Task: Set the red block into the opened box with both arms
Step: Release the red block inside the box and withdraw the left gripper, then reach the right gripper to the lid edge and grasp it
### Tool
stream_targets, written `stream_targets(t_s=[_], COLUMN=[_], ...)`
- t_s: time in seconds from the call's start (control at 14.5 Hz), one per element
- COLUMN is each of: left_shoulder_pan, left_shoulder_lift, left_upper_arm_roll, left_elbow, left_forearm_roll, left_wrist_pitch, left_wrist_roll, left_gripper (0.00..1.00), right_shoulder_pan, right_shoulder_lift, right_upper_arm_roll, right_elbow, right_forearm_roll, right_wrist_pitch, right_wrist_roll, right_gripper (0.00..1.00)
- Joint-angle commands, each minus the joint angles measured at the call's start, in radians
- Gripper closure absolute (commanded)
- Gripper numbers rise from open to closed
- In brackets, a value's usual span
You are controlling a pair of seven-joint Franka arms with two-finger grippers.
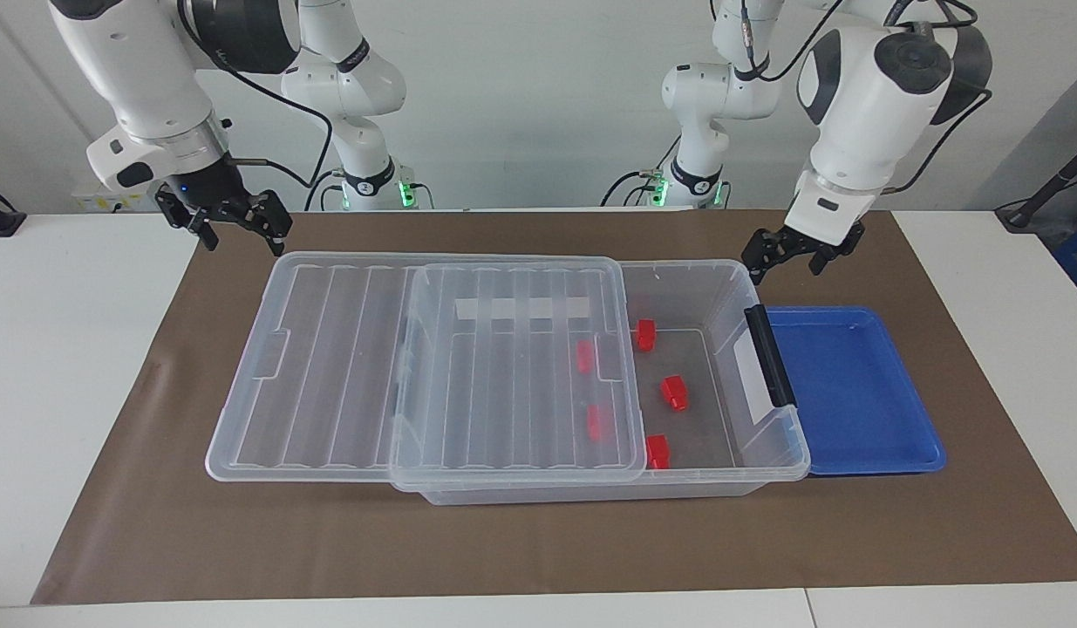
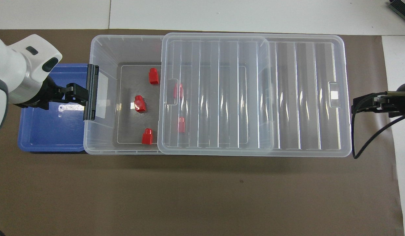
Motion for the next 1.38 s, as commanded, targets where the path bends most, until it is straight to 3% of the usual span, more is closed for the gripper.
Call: stream_targets(t_s=[0.0, 0.14, 0.21, 0.28, 0.35, 0.41, 0.76, 1.31], left_shoulder_pan=[0.046, 0.064, 0.070, 0.072, 0.072, 0.072, 0.158, 0.153], left_shoulder_lift=[-0.033, -0.045, -0.048, -0.060, -0.068, -0.073, -0.088, -0.094], left_upper_arm_roll=[-0.005, -0.004, -0.005, -0.005, -0.005, -0.005, -0.004, -0.007], left_elbow=[-0.007, -0.009, -0.007, -0.007, -0.010, -0.026, -0.058, -0.073], left_forearm_roll=[-0.017, -0.017, -0.017, -0.017, -0.019, -0.019, -0.069, -0.078], left_wrist_pitch=[-0.035, -0.039, -0.050, -0.062, -0.068, -0.065, -0.052, -0.028], left_wrist_roll=[0.103, 0.151, 0.169, 0.174, 0.179, 0.186, 0.284, 0.283], left_gripper=[0.00, 0.00, 0.00, 0.00, 0.00, 0.00, 0.00, 0.00], right_shoulder_pan=[-0.008, -0.011, -0.014, -0.027, -0.043, -0.060, -0.128, -0.140], right_shoulder_lift=[-0.012, -0.012, -0.012, -0.008, -0.006, -0.003, 0.087, 0.276], right_upper_arm_roll=[-0.001, -0.001, -0.003, -0.003, -0.003, -0.003, -0.004, 0.000], right_elbow=[-0.011, -0.012, -0.011, -0.009, -0.011, -0.014, -0.018, -0.012], right_forearm_roll=[0.027, 0.027, 0.027, 0.027, 0.027, 0.030, 0.030, 0.070], right_wrist_pitch=[0.010, 0.011, 0.014, 0.036, 0.057, 0.074, 0.253, 0.491], right_wrist_roll=[-0.024, -0.047, -0.086, -0.120, -0.146, -0.172, -0.298, -0.369], right_gripper=[0.00, 0.03, 0.16, 0.37, 0.78, 1.00, 1.00, 1.00])
